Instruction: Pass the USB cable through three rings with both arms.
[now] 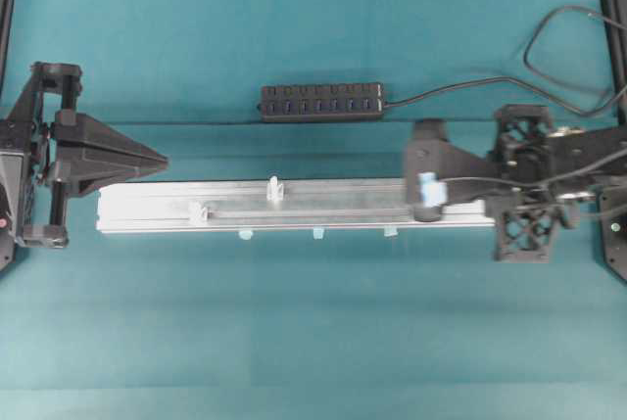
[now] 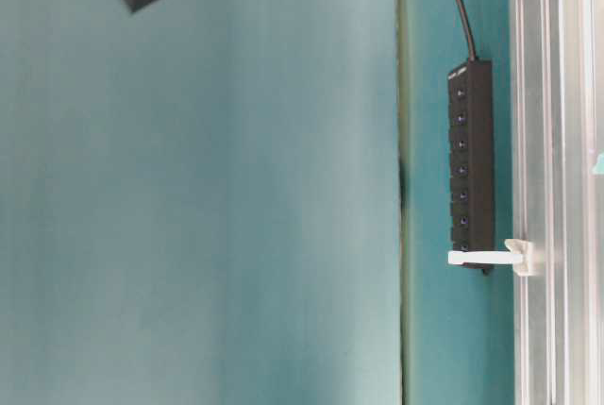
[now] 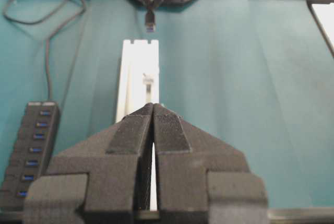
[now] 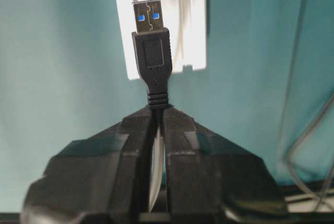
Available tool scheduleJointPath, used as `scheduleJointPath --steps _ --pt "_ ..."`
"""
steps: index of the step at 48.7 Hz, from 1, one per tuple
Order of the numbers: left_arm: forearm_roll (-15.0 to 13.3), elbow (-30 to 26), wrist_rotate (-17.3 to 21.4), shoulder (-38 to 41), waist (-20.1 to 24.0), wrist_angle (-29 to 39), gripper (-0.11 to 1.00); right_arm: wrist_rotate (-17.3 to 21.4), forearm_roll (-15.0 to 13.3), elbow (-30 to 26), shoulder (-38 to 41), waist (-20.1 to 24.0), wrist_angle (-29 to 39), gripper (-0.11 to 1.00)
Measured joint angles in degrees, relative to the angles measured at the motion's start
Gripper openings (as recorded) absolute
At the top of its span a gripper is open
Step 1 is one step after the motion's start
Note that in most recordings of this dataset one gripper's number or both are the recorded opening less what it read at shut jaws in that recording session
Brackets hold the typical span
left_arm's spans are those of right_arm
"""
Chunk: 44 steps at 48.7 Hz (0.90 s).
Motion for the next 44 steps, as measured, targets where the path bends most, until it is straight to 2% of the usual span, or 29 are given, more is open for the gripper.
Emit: scheduleJointPath --steps 11,25,44 --pt "0.0 -0.4 0.0 0.0 0.0 0.0 0.02 0.4 -0.1 5.1 -0.3 -0.4 -8.6 -0.08" --pt "-0.1 -0.5 0.0 0.1 0.0 0.0 0.02 1.4 -0.1 8.8 0.3 -2.1 -15.5 -0.08" --pt "0.0 -1.0 0.0 0.2 0.0 0.0 0.02 1.4 0.0 9.4 3.6 -2.5 -21.4 -0.08"
